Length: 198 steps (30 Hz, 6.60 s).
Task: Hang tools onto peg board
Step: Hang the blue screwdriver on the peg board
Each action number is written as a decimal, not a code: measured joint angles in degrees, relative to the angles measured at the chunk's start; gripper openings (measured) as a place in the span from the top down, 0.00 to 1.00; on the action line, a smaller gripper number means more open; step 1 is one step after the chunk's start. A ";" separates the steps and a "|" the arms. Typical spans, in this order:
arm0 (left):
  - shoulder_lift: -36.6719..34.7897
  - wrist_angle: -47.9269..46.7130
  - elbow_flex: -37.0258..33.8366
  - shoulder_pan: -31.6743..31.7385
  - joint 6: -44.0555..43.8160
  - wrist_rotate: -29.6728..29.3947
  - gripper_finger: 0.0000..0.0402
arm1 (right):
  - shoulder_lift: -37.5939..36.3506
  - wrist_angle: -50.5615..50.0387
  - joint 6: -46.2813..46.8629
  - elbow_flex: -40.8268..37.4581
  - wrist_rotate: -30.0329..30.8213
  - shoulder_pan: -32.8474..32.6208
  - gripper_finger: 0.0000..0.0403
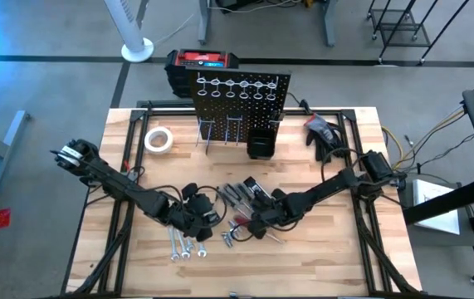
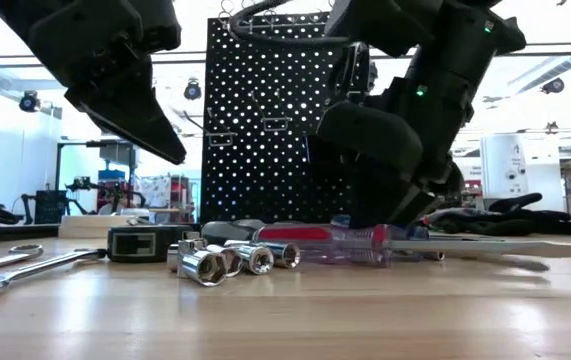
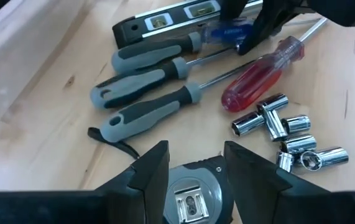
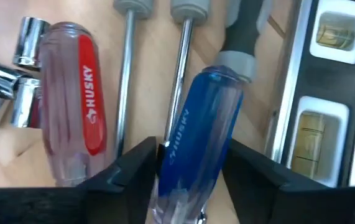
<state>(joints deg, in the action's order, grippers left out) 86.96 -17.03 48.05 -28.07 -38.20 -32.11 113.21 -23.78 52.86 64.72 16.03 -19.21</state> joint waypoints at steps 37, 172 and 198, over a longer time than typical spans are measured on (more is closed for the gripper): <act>-3.35 -0.74 0.61 0.90 9.35 -7.81 0.64 | -47.76 33.58 -59.87 -2.41 14.76 11.90 0.78; -11.15 -5.54 0.55 2.84 4.29 -12.51 0.64 | -45.12 21.30 -47.15 15.10 -21.86 44.00 0.53; -11.15 -4.62 0.55 3.39 4.11 -12.43 0.64 | -61.56 28.60 -46.80 -18.32 6.40 22.80 0.56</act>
<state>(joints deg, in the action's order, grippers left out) 75.81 -21.65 48.60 -24.68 -34.09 -44.54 51.64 4.82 6.06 46.39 22.44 3.59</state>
